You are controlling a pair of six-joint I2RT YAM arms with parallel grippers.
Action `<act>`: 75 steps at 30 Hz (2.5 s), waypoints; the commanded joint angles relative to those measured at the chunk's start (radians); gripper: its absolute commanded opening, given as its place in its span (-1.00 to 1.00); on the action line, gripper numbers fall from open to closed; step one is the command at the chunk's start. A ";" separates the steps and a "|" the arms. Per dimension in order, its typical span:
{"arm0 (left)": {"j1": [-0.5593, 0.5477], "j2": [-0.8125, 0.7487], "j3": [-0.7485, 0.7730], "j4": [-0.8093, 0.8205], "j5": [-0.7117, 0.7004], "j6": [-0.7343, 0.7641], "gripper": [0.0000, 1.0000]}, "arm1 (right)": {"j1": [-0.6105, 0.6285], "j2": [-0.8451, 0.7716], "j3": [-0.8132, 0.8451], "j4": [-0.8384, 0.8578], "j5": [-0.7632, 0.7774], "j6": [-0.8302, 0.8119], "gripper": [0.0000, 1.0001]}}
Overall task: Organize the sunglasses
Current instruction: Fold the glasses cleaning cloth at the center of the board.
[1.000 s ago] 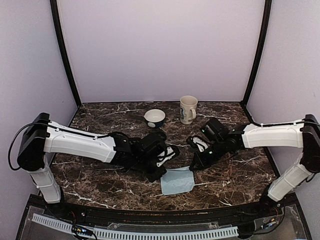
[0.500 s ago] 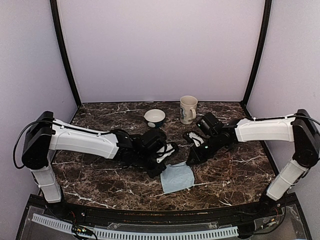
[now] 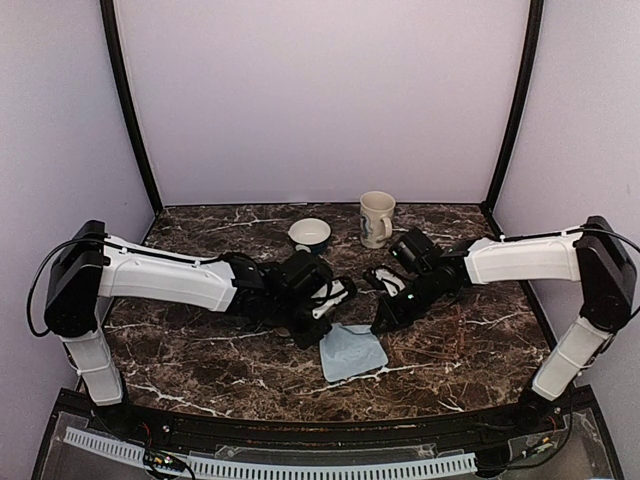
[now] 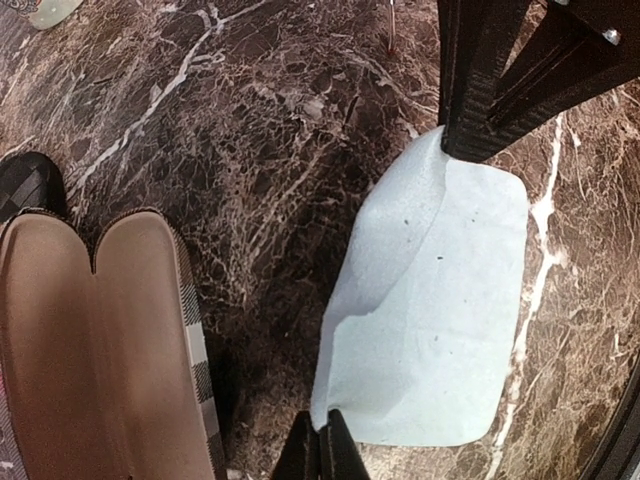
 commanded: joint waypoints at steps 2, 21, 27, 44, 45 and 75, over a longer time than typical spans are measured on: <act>0.005 -0.016 0.011 -0.014 0.029 0.016 -1.00 | -0.016 0.016 0.011 0.010 0.000 -0.012 -1.00; -0.031 -0.022 -0.068 0.009 0.183 0.037 -1.00 | -0.028 -0.023 -0.063 0.033 -0.021 0.003 -1.00; -0.053 -0.009 -0.068 0.009 0.186 0.029 -1.00 | -0.028 -0.028 -0.093 0.030 -0.027 0.002 -1.00; -0.115 0.056 -0.058 -0.009 0.158 0.018 -1.00 | -0.027 -0.073 -0.158 0.035 -0.066 0.006 -0.99; -0.117 0.058 -0.056 -0.013 0.151 0.019 -1.00 | -0.026 -0.073 -0.161 0.035 -0.068 0.007 -0.99; -0.137 0.050 -0.033 -0.053 0.169 0.020 -0.68 | 0.013 -0.069 -0.211 0.057 -0.088 0.039 -0.80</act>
